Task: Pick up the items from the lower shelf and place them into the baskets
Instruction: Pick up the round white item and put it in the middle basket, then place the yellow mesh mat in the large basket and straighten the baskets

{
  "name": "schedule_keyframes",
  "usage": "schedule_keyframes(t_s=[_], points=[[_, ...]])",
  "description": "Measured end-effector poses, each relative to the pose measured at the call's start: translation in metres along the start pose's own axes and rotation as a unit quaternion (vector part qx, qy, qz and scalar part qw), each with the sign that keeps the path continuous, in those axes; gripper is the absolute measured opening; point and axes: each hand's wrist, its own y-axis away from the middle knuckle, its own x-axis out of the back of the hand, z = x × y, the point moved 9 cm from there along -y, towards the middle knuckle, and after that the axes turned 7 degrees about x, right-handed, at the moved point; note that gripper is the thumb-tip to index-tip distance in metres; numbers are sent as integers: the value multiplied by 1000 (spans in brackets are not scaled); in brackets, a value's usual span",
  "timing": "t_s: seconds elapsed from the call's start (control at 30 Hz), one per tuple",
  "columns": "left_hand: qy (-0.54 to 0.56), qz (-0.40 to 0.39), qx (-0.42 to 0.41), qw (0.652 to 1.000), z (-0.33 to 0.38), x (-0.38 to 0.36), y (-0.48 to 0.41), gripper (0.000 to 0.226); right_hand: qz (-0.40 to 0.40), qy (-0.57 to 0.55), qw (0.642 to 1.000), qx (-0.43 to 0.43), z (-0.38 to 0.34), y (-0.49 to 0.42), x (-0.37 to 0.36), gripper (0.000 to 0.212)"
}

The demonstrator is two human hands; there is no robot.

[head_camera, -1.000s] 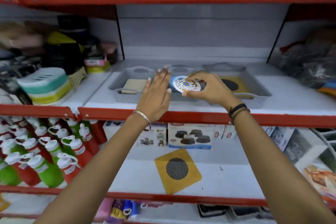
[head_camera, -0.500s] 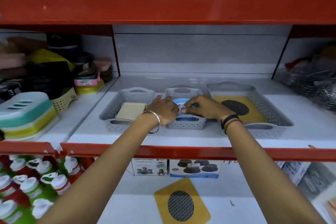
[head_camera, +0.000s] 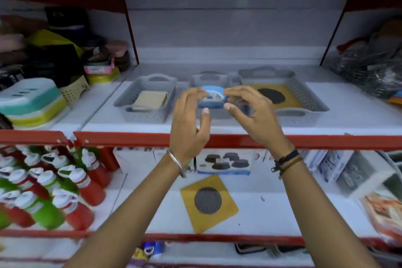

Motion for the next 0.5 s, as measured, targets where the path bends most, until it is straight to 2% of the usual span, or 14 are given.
schedule_keyframes(t_s=[0.13,0.23,0.33,0.4,0.5], points=[[6,-1,26,1000,-5,-12,77,29,19,-56,997,-52,6,68,-1,20],[-31,-55,79,995,-36,-30,122,32,-39,-67,992,-97,26,118,-28,18],[-97,-136,173,971,-89,-53,174,40,-113,-70,973,-189,63,177,-65,21],[-158,-201,263,930,-132,-68,208,51,-156,-64,950,-263,93,212,-91,25],[-296,-314,411,803,-194,-83,269,63,-211,-48,894,-392,141,272,-134,44]])
